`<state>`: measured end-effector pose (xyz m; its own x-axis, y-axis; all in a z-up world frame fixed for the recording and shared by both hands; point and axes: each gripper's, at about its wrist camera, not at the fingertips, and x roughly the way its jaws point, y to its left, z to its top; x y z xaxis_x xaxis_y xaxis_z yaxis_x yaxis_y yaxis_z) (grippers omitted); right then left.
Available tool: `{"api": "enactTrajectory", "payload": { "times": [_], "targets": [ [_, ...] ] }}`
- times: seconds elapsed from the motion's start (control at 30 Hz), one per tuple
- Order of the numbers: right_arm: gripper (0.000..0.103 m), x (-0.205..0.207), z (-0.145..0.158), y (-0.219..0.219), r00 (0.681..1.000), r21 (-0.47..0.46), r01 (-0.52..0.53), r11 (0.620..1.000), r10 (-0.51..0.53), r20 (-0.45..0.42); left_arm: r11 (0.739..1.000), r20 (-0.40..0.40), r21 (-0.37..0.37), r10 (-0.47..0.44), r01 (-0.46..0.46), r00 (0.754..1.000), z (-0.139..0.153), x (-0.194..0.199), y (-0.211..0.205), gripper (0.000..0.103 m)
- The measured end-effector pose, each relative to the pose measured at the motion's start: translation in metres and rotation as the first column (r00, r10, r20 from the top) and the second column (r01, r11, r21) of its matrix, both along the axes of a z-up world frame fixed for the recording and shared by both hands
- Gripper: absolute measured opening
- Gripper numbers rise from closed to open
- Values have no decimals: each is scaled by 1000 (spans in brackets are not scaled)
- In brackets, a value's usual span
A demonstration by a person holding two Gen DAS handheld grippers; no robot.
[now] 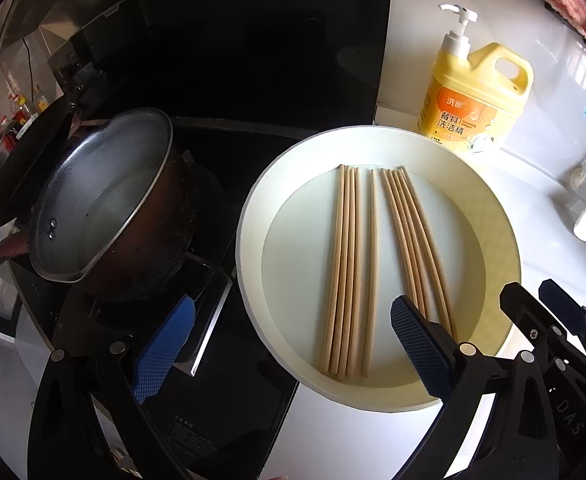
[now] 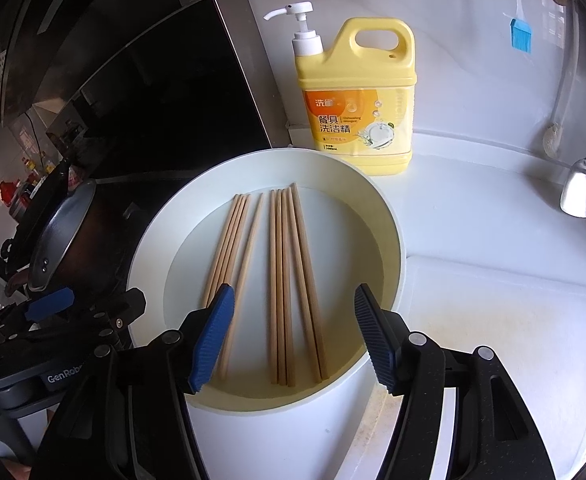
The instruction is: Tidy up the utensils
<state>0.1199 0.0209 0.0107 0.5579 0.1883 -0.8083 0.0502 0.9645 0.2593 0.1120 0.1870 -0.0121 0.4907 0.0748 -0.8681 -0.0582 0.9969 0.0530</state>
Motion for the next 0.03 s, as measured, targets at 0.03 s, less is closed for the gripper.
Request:
{"api": "enactTrajectory", "payload": {
  "times": [0.03],
  "targets": [
    [60, 0, 0, 0, 1000, 0, 0, 1000, 0, -1, 1000, -1, -2, 2, -2, 1000, 0, 0, 0, 97]
  ]
}}
